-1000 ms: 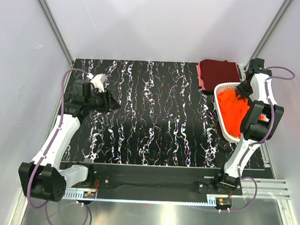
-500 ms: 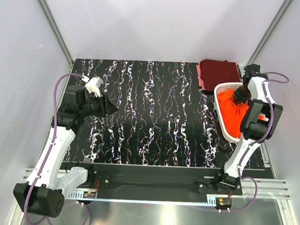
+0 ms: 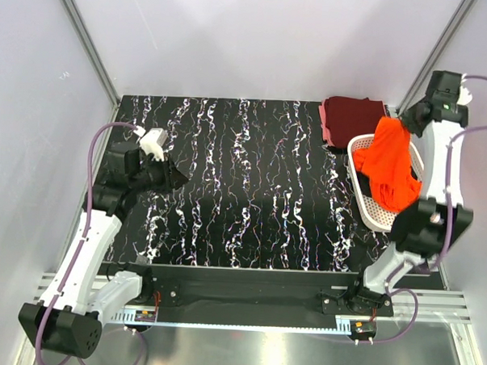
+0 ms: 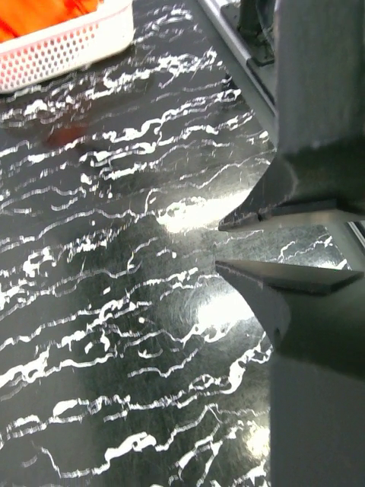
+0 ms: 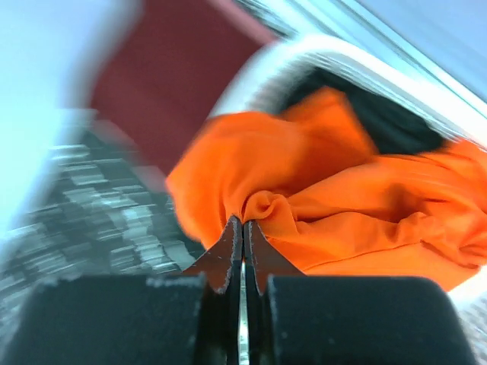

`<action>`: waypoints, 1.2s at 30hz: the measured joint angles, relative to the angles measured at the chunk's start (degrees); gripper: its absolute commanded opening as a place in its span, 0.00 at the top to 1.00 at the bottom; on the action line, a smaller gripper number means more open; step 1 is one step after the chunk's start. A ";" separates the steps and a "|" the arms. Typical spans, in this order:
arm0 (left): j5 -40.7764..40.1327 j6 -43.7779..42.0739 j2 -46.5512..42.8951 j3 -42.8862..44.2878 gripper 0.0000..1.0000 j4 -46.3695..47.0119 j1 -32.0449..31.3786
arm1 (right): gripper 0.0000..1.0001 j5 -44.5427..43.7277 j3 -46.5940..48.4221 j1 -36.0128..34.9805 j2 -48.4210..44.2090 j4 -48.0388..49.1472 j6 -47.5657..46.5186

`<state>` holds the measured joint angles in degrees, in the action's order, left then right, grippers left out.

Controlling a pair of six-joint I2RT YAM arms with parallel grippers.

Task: Fold and stack the t-shirts
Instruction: Grab the tshirt from the pile, then move the tshirt to the center of the board

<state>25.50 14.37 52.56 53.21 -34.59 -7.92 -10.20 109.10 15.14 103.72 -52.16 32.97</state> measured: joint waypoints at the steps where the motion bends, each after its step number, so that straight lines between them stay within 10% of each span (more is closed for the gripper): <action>1: -0.79 -0.26 0.00 0.00 0.78 -0.09 -0.17 | 1.00 1.79 -1.16 -0.37 -3.30 2.34 0.15; 12: -9.27 -0.83 1.27 1.40 0.63 -2.67 -1.57 | 1.00 21.14 12.28 -25.24 -12.87 21.90 -0.98; 19: -13.38 -0.44 1.27 2.14 0.56 -3.48 -1.75 | 0.90 29.46 19.06 -28.26 -11.89 25.00 2.54; 21: -14.80 -0.31 1.05 2.16 0.55 -3.56 -1.77 | 0.82 30.75 16.37 -28.26 -12.72 24.63 3.23; 25: -16.35 -0.22 0.76 2.38 0.48 -4.98 -1.77 | 0.36 28.92 5.05 -28.17 -16.22 17.11 2.97; 36: -13.55 0.72 5.62 3.21 0.38 -3.72 -5.18 | 0.32 28.59 -33.83 -28.06 -17.92 4.28 -7.67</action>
<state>11.94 15.09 58.17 56.42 -38.30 -13.10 18.39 75.26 -12.93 85.80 -47.88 25.30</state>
